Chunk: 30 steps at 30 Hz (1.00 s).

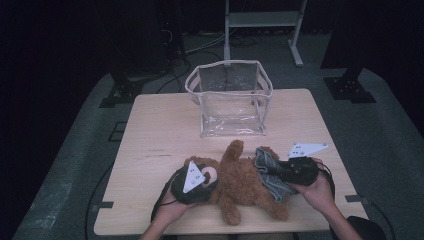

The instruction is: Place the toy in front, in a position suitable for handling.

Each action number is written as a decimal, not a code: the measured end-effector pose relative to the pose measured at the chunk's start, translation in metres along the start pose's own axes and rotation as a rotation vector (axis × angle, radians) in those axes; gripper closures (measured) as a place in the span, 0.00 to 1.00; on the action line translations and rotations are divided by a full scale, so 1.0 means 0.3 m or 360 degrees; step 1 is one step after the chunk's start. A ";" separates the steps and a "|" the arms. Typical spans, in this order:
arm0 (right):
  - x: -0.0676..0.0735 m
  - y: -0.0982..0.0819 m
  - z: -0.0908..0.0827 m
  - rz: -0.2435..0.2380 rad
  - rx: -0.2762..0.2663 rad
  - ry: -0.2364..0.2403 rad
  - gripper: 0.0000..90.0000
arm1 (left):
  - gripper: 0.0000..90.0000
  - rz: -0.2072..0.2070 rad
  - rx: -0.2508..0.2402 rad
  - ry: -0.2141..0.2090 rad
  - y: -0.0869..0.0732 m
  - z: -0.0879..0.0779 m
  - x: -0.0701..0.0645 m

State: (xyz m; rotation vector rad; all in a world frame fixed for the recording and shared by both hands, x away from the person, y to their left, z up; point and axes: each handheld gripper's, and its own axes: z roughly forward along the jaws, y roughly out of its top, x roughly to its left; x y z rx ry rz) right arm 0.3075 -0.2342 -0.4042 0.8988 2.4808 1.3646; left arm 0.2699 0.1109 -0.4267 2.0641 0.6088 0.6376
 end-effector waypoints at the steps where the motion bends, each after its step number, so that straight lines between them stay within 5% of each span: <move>1: 0.012 0.003 -0.006 -0.0010 -0.0022 0.0035 0.83 | 0.38 0.0006 0.0002 0.0001 0.000 0.000 -0.001; 5: 0.034 -0.017 0.004 -0.0023 -0.0001 0.0080 0.83 | 0.38 -0.0002 0.0002 -0.0010 0.000 0.002 -0.001; 10: 0.010 -0.079 -0.004 -0.0013 0.0176 -0.0030 0.84 | 0.38 -0.0012 0.0006 -0.0017 0.001 0.000 -0.003; 14: 0.029 -0.068 -0.053 0.0009 0.0073 -0.0008 0.83 | 0.37 -0.0010 0.0010 -0.0019 0.001 0.002 -0.001; 19: 0.067 -0.041 -0.044 -0.0027 0.0046 0.0060 0.83 | 0.37 -0.0001 0.0016 -0.0013 0.002 0.001 -0.005; 21: 0.080 -0.051 -0.017 -0.0064 0.0099 0.0076 0.83 | 0.37 0.0020 0.0027 -0.0007 0.002 -0.002 -0.009; 30: 0.062 -0.138 -0.036 0.0018 0.0198 0.0062 0.83 | 0.37 0.0010 0.0028 -0.0017 0.001 -0.003 -0.010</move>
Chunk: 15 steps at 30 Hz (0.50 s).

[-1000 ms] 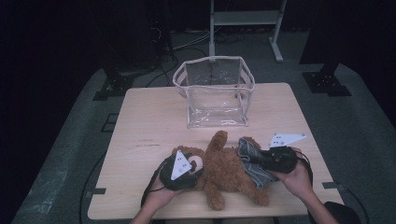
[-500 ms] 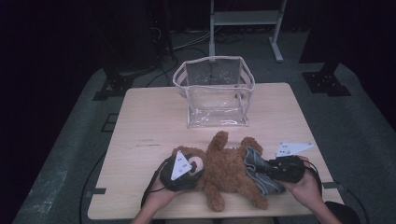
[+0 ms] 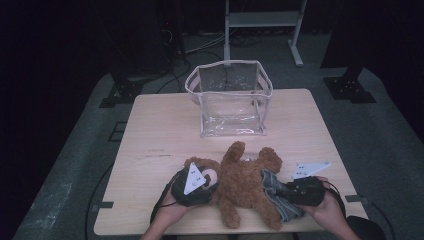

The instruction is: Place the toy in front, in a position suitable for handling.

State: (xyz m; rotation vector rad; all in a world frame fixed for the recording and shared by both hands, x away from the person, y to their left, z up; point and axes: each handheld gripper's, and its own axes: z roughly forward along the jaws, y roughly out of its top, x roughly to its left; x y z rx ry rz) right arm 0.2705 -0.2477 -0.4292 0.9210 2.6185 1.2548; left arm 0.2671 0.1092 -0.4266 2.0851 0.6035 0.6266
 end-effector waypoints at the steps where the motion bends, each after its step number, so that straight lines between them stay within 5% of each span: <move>1: -0.003 0.003 -0.011 0.0012 -0.0028 -0.0004 0.83 | 0.37 -0.0002 -0.0003 -0.0001 0.000 0.001 0.000; 6: 0.018 0.062 -0.028 -0.0017 -0.0147 0.0051 0.83 | 0.37 0.0001 -0.0006 -0.0005 -0.001 0.001 0.000; 10: 0.039 0.069 0.004 -0.0067 -0.0094 0.0067 0.83 | 0.37 0.0004 -0.0004 -0.0009 -0.002 -0.001 0.000; 15: 0.023 0.013 0.003 -0.0012 -0.0026 0.0094 0.83 | 0.37 0.0027 0.0000 -0.0006 0.000 -0.002 -0.003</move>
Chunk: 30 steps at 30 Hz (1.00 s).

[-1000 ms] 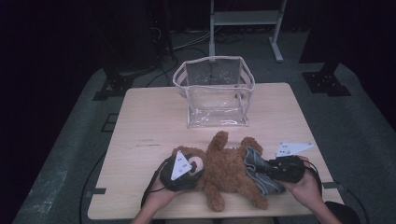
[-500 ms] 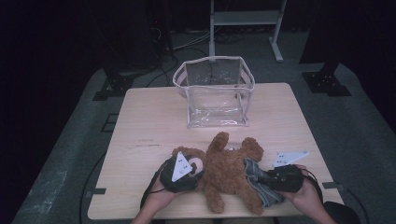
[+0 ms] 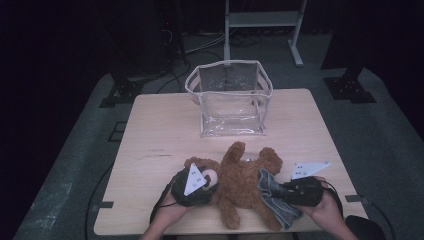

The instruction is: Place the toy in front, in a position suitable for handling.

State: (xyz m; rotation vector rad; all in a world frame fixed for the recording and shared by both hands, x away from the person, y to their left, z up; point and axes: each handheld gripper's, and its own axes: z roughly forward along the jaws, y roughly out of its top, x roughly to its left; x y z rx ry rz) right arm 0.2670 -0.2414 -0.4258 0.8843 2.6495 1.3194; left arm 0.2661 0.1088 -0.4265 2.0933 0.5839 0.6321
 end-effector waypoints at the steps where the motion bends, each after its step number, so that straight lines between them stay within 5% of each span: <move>1: -0.005 -0.024 -0.010 0.0001 0.0049 -0.0019 0.83 | 0.37 -0.0001 0.0002 0.0001 0.001 0.000 0.000; 9: -0.009 0.016 -0.052 -0.0005 -0.0064 -0.0049 0.82 | 0.36 0.0016 -0.0020 -0.0016 -0.003 0.003 -0.002; 18: -0.011 0.148 0.027 -0.0108 -0.0174 -0.0124 0.82 | 0.35 0.0054 -0.0006 -0.0012 -0.003 -0.001 -0.007; 21: -0.039 0.149 0.027 -0.0070 -0.0195 -0.0127 0.83 | 0.35 0.0076 -0.0005 -0.0010 -0.003 -0.002 -0.009; 26: -0.135 0.143 -0.014 0.0048 -0.0182 -0.0267 0.83 | 0.35 0.0085 -0.0010 -0.0008 -0.002 0.000 -0.013; 30: -0.135 0.176 -0.037 0.0032 -0.0197 -0.0267 0.83 | 0.35 0.0098 -0.0017 -0.0011 -0.002 0.002 -0.017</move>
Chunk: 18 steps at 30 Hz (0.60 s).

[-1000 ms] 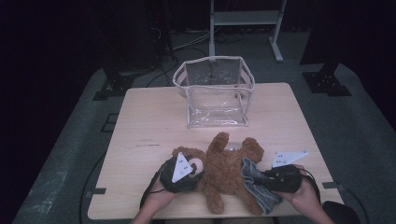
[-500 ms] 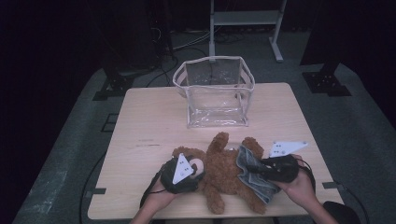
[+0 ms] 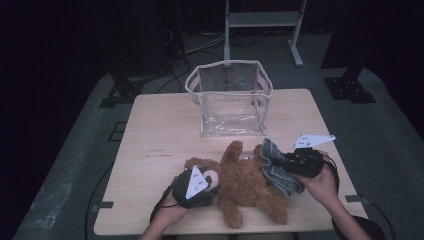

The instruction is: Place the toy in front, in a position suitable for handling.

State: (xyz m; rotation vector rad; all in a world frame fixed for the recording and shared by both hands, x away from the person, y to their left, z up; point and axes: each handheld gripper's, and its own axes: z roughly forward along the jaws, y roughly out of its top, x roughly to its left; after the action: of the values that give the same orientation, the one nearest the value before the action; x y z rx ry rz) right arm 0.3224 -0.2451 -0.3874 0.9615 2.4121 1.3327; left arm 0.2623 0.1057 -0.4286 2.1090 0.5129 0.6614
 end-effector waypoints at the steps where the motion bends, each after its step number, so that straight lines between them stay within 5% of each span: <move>1: 0.013 0.018 0.000 -0.0033 0.0002 0.0009 0.83 | 0.35 0.0011 -0.0002 0.0000 0.000 0.001 -0.001; 6: 0.083 0.102 0.056 -0.0212 0.0053 0.0045 0.83 | 0.35 0.0046 0.0002 0.0011 0.004 0.002 -0.012; 9: 0.087 0.120 0.112 -0.0256 0.0123 0.0038 0.83 | 0.35 0.0058 0.0002 0.0015 0.003 -0.001 -0.016; 14: 0.017 0.087 0.146 -0.0160 0.0180 0.0018 0.83 | 0.35 0.0034 -0.0018 -0.0003 0.003 0.000 -0.015; 18: -0.043 0.052 0.132 -0.0133 0.0250 -0.0084 0.83 | 0.35 0.0028 -0.0021 -0.0009 0.007 0.006 -0.013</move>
State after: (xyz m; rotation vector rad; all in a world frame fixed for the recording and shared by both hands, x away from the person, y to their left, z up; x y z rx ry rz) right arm 0.3579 -0.2209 -0.3983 0.9103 2.5168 1.0897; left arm 0.2607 0.1011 -0.4290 2.1044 0.4863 0.6672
